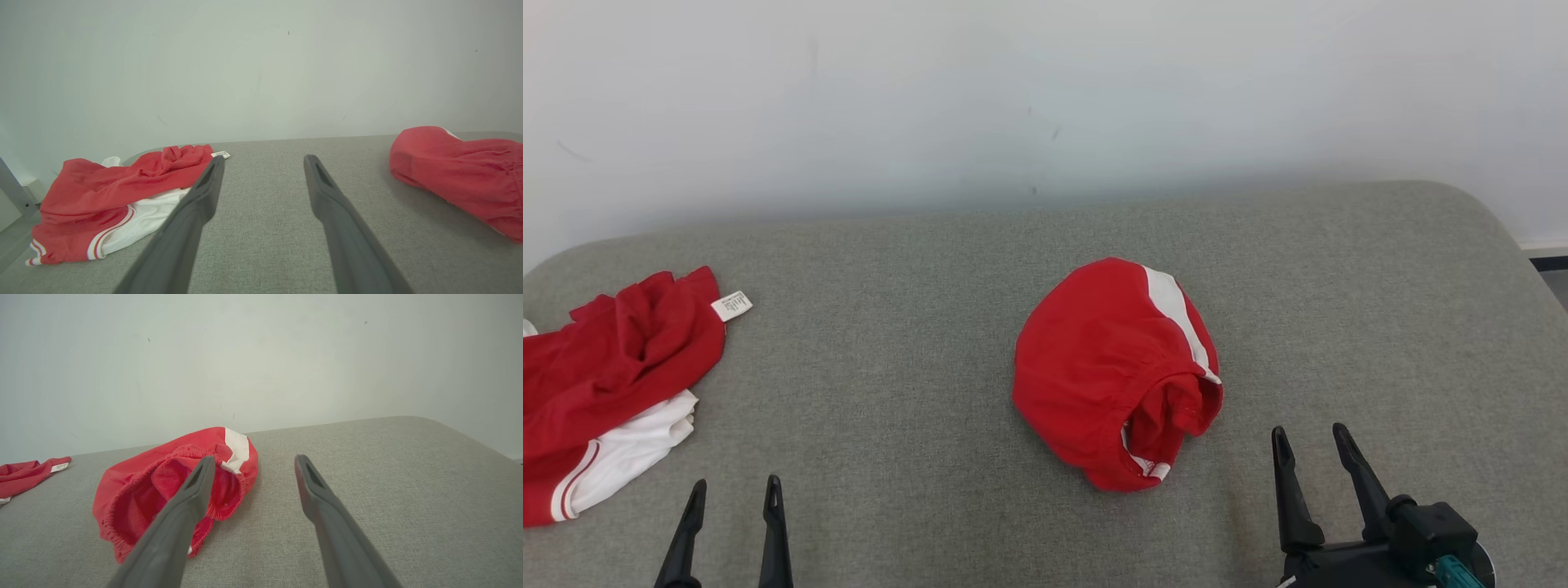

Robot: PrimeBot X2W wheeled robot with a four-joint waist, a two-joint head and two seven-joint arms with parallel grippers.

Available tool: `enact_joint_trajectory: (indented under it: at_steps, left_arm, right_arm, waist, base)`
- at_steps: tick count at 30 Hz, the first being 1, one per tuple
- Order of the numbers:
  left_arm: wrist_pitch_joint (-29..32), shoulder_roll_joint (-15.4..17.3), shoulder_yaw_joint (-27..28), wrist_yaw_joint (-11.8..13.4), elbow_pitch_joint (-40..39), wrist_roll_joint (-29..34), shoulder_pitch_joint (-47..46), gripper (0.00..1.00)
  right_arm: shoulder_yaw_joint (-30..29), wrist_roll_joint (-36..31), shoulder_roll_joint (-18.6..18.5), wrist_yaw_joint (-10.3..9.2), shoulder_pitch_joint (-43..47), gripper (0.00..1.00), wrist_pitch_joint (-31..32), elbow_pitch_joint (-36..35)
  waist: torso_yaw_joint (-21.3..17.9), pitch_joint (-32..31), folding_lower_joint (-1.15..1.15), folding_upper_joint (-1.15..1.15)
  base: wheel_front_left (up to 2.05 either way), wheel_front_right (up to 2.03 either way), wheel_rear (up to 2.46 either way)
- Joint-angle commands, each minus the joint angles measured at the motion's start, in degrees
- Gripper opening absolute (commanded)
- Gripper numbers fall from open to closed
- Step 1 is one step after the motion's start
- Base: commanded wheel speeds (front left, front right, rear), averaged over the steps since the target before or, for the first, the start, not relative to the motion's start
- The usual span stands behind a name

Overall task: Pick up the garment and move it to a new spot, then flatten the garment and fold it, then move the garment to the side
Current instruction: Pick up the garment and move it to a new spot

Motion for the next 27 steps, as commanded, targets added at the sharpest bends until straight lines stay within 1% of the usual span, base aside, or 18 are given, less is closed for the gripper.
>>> enact_joint_trajectory:
  at_steps: [1,27]
  left_arm:
    - [-0.2,-0.3,0.3,-0.2,0.1,0.6,0.5,1.0]
    - [-0.2,-1.2,1.1,-0.6,0.6,1.7,0.8,1.0]
  right_arm:
    - [0.1,-0.2,0.1,-0.12,0.1,1.0,0.0,0.1]
    - [0.6,-0.1,0.1,-0.12,0.0,1.0,0.0,0.8]
  waist:
    - [0.0,0.0,0.0,0.0]
    - [0.5,-0.3,0.0,0.0]
  base:
    - [0.0,0.0,0.0]
    - [0.0,0.0,0.0]
